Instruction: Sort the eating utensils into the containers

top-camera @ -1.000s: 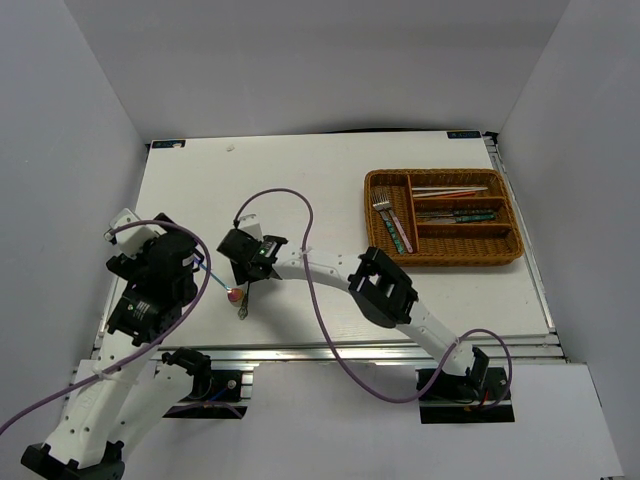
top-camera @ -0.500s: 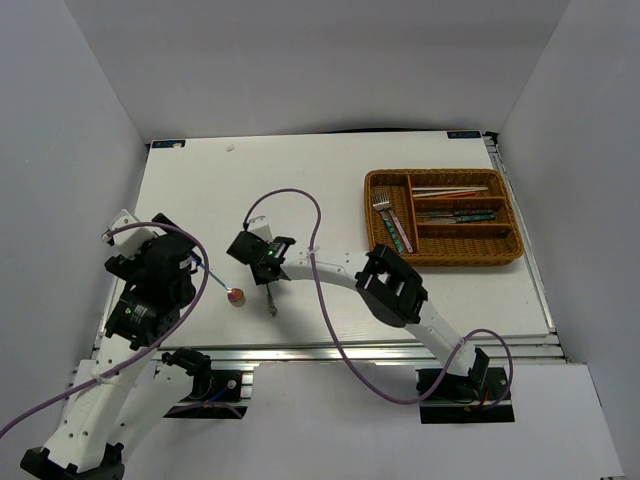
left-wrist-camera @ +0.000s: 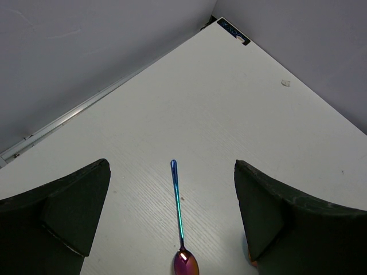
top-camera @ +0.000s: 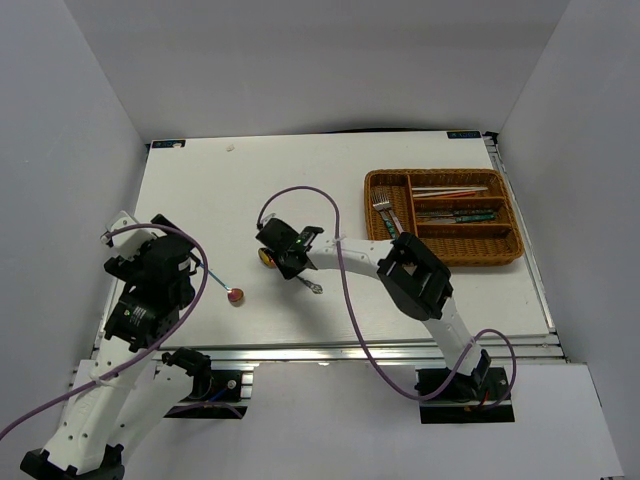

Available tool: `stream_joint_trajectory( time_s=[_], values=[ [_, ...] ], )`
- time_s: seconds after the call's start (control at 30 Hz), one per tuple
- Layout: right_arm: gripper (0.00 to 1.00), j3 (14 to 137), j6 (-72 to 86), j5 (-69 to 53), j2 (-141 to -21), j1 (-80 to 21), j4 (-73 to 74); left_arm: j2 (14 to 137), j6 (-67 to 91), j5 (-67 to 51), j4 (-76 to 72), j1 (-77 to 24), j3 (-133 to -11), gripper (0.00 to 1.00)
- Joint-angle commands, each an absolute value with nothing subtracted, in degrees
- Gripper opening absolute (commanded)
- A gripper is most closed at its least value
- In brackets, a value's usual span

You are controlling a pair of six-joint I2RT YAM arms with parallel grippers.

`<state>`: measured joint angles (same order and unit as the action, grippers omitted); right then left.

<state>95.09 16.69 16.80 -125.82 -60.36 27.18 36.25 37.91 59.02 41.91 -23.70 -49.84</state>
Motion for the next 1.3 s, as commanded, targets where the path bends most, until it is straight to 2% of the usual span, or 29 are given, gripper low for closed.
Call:
stream_joint_trajectory(
  time_s=[0.0, 0.23, 0.33, 0.4, 0.5, 0.57, 0.7, 1.03, 1.27],
  values=[
    [0.2, 90.4, 9.3, 9.6, -131.7, -58.8, 32.3, 35.7, 37.3, 58.6, 41.4, -23.5, -49.3, 0.98],
    [0.3, 92.1, 4.9, 9.1, -134.4, -58.8, 33.6, 36.1, 37.1, 58.4, 41.3, -23.5, -49.3, 0.98],
    [0.31, 93.9, 3.5, 9.1, -135.7, -58.8, 33.7, 35.9, 37.1, 58.4, 41.2, -23.5, -49.3, 0.98],
    [0.28, 95.0, 2.6, 9.1, -136.8, -58.8, 34.5, 35.7, 37.1, 58.5, 41.3, -23.5, -49.2, 0.98],
    [0.18, 96.4, 1.8, 8.5, -137.8, -58.8, 35.2, 35.8, 37.0, 58.5, 41.3, -23.5, -49.3, 0.98],
    [0.0, 96.8, 1.8, 8.4, -138.1, -58.8, 36.3, 35.8, 37.0, 58.6, 41.3, -23.5, -49.3, 0.98],
    [0.0, 94.3, 3.1, 7.1, -136.1, -58.8, 36.8, 35.3, 37.0, 58.7, 41.3, -23.5, -49.2, 0.98],
    [0.0, 84.6, 9.7, 5.5, -113.1, -56.5, 27.1, 35.3, 36.6, 58.7, 41.4, -23.5, -49.3, 0.98],
    [0.0, 70.8, 18.6, 2.7, -96.5, -44.7, 16.7, 35.0, 36.5, 58.6, 41.2, -23.5, -49.2, 0.98]
  ],
)
